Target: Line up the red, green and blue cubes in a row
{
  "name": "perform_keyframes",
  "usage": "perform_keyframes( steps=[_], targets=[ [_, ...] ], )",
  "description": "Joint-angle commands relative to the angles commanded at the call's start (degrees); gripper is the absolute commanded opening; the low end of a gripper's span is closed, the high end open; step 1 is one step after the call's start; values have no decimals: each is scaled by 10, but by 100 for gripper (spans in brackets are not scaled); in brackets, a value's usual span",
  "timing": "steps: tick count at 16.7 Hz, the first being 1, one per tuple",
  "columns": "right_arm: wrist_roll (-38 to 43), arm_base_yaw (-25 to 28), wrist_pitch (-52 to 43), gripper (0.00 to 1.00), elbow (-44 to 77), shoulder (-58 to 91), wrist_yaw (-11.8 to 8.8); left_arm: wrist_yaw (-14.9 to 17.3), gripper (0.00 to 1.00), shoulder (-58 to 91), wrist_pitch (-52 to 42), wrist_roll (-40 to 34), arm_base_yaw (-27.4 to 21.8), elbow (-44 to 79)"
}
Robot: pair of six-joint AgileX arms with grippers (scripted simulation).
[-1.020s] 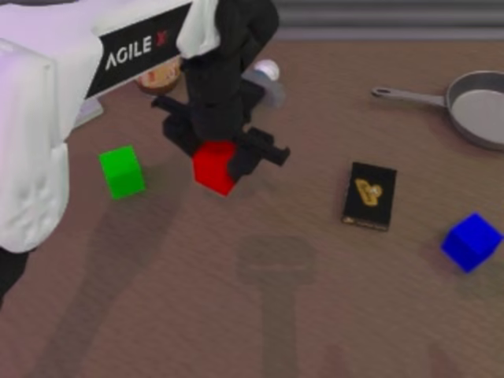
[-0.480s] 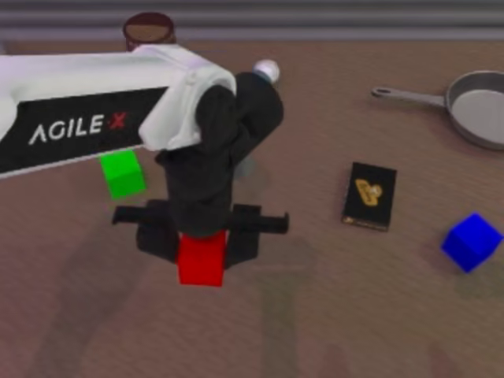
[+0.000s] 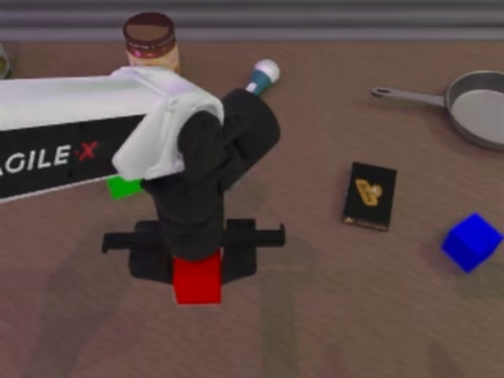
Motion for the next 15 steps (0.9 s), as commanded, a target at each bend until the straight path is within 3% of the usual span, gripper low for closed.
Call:
perform_keyframes(
  steps=[9, 14, 15],
  targets=[
    [0, 0, 0, 100, 0, 0, 0, 0, 0, 60, 146, 1, -1, -81],
    [0, 0, 0, 100, 0, 0, 0, 0, 0, 66, 156, 1, -1, -87],
    [0, 0, 0, 100, 0, 0, 0, 0, 8, 66, 156, 1, -1, -87]
  ],
)
